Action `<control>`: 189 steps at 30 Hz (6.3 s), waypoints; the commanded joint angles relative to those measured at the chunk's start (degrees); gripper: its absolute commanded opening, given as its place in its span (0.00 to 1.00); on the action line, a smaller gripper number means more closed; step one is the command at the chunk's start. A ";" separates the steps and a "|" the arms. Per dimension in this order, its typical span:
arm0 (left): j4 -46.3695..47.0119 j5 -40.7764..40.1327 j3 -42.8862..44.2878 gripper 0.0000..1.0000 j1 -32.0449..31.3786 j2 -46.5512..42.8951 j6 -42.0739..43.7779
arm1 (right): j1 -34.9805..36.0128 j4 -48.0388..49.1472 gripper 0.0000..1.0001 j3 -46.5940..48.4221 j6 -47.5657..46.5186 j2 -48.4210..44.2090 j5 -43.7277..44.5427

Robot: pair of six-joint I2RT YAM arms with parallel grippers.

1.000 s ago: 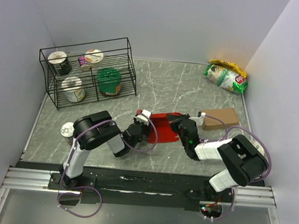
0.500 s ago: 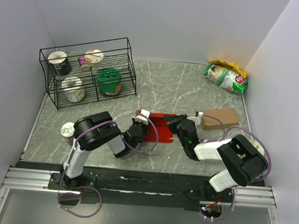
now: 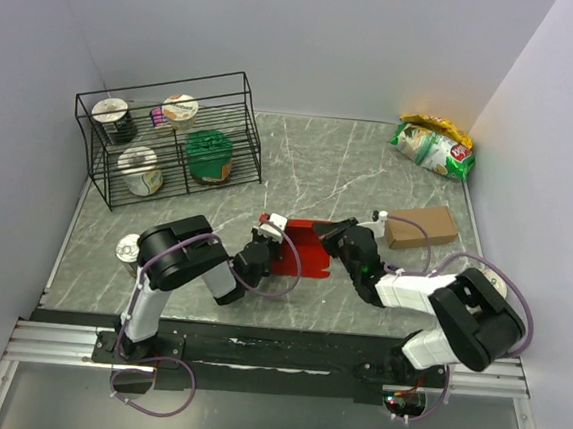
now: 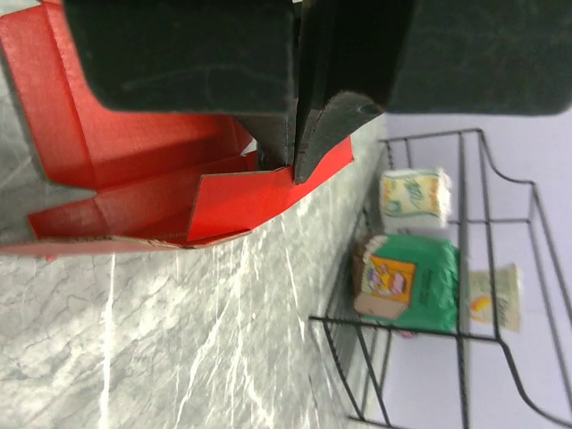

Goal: Fold the paper box
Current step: Fold the paper box at the center of the board.

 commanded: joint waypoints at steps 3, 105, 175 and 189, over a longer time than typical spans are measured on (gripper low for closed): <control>8.36 9.22 -5.96 0.01 2.89 -9.12 2.02 | -0.70 -22.08 0.11 3.92 -13.99 -9.40 4.20; -29.98 38.79 -5.26 0.01 4.65 -20.02 4.83 | 7.57 -35.54 0.41 15.44 -46.87 -0.54 -21.72; -36.65 0.73 -2.88 0.44 -3.26 -18.79 -11.96 | 11.34 -46.70 0.31 11.57 -51.70 -9.77 -10.66; -36.31 10.30 -10.87 0.88 -2.56 -32.85 -12.22 | 11.34 -48.99 0.31 13.77 -56.00 -10.04 -7.84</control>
